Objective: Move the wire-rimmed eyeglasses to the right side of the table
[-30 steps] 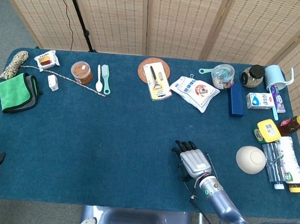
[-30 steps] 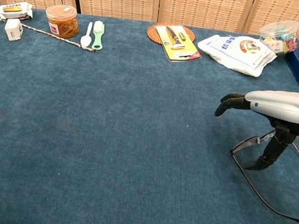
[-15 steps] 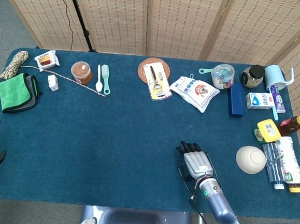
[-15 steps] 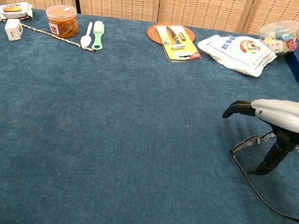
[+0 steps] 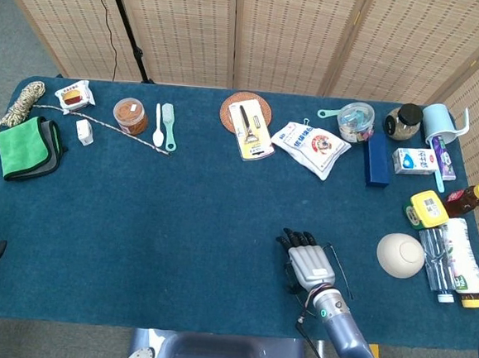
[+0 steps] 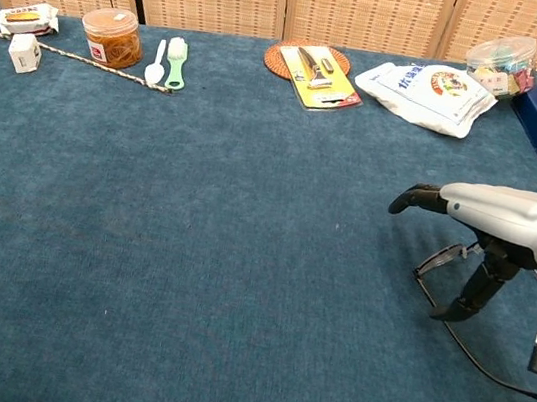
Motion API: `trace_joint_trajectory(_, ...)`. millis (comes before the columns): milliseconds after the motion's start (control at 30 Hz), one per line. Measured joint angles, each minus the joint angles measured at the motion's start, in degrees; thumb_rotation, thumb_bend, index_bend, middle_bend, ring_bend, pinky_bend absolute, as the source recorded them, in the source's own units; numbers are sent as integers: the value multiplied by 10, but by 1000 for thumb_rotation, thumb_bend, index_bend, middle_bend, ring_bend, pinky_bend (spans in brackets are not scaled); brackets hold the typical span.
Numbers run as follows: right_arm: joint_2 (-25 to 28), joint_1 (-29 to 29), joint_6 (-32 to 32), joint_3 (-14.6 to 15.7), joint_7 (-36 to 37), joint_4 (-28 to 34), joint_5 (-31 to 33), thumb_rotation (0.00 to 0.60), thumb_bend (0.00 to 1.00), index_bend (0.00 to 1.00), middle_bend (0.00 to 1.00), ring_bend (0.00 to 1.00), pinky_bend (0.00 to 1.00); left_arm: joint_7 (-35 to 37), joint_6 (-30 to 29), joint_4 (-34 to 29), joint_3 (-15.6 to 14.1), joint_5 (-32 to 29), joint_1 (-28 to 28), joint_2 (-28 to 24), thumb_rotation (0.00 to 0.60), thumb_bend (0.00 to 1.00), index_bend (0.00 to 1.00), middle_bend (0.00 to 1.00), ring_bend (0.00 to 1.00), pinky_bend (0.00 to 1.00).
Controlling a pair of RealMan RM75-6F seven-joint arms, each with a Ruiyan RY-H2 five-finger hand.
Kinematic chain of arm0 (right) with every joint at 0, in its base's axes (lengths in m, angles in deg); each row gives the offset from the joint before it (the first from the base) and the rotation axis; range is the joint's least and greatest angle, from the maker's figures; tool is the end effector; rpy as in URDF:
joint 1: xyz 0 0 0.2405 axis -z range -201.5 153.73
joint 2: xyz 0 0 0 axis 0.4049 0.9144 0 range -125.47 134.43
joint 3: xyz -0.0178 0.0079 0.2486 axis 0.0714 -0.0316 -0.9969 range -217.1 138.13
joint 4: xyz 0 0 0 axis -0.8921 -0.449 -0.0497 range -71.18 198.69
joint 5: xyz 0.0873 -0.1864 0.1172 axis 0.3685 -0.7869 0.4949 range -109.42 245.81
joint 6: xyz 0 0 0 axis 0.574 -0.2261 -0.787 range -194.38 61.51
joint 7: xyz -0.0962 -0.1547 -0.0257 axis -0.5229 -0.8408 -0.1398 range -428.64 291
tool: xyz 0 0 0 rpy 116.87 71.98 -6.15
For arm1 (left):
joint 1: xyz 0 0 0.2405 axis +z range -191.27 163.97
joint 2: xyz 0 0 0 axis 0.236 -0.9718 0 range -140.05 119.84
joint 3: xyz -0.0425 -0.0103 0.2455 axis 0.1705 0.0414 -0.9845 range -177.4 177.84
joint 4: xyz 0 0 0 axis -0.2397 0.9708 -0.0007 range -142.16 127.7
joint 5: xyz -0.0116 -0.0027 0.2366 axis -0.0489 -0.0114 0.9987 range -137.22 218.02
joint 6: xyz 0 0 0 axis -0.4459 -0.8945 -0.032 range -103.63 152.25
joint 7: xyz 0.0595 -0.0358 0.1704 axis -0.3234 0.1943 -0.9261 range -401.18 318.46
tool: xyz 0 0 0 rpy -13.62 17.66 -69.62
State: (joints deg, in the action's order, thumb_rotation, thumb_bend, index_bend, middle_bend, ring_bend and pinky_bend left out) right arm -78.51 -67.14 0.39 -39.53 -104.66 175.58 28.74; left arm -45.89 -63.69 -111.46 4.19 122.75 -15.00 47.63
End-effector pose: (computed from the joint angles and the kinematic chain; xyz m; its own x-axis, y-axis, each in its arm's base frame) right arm -0.1408 -0.2804 -0.0614 0.3982 -0.5237 0.7531 -0.9169 -0.2042 0.3429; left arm -0.2977 0.2056 0.1610 0.3782 -0.0321 0.9252 0.9225 0.0964 -0.3738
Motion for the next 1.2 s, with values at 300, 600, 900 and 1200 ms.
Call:
trace_joint_trajectory(300,-25,4,12,-2,-20,-12,6,600,203,88,0,0,0,5,-4,1,-1,0,3,-4,600,288,152,0,29,23)
trace_joint_trajectory(600,-29,19,23,2,-26,-29,3,600,202,88,0,0,0,5,-6,-2,-2,3,3,-5,600,287,152,0,29,23)
trace_joint_trajectory(900,-24,32,25,6,-27,-39,-4,600,202,95,0,0,0,-1,-6,-8,-3,7,2,-4,600,287,151,0,29,23)
trace_joint_trajectory(1200,-18,44,29,6,-25,-28,-12,600,203,96,0,0,0,-5,-1,-8,-2,7,-3,2,600,287,151,0,29,24)
